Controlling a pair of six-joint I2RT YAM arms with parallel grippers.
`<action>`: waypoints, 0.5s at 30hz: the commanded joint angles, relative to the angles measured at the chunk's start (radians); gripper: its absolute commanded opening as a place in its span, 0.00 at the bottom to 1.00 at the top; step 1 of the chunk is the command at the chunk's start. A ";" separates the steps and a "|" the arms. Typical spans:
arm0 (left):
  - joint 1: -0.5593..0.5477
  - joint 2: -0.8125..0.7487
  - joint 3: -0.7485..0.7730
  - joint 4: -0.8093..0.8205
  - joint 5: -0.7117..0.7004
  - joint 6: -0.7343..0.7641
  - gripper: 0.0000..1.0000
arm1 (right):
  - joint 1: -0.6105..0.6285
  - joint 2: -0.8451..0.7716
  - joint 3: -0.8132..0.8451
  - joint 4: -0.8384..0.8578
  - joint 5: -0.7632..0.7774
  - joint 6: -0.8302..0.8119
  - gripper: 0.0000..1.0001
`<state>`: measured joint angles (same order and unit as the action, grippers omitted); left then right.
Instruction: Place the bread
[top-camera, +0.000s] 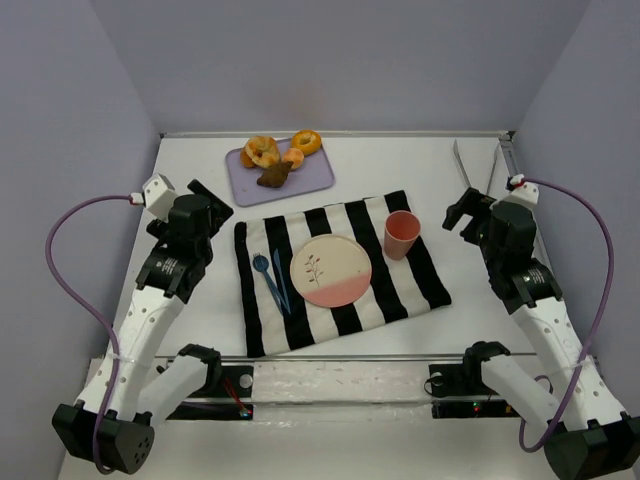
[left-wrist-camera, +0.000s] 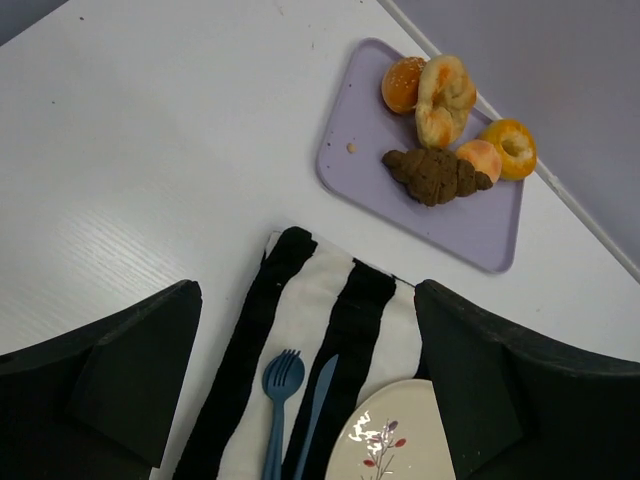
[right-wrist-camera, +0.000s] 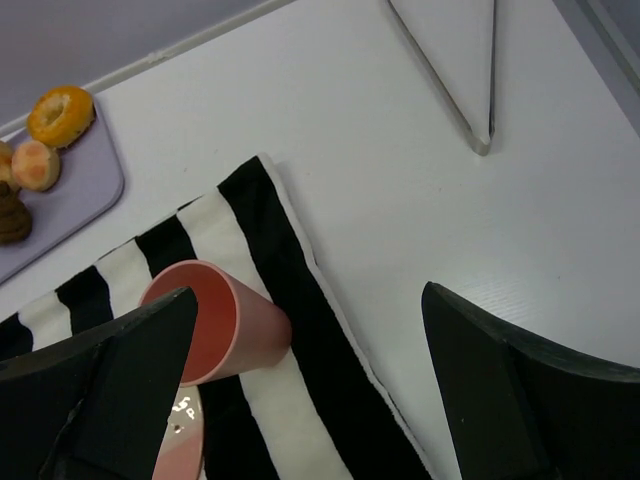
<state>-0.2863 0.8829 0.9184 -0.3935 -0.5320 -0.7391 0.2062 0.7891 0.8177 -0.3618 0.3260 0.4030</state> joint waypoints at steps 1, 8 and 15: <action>0.003 -0.032 0.040 0.025 -0.019 -0.003 0.99 | 0.002 -0.005 0.028 0.044 0.025 -0.013 1.00; 0.003 -0.013 0.034 0.045 -0.011 0.014 0.99 | 0.002 0.195 0.142 -0.043 0.103 -0.013 1.00; 0.007 0.028 0.034 0.068 -0.010 0.046 0.99 | -0.215 0.632 0.417 -0.075 -0.050 -0.130 1.00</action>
<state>-0.2859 0.8986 0.9188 -0.3771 -0.5274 -0.7181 0.1009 1.2831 1.0805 -0.4187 0.3286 0.3698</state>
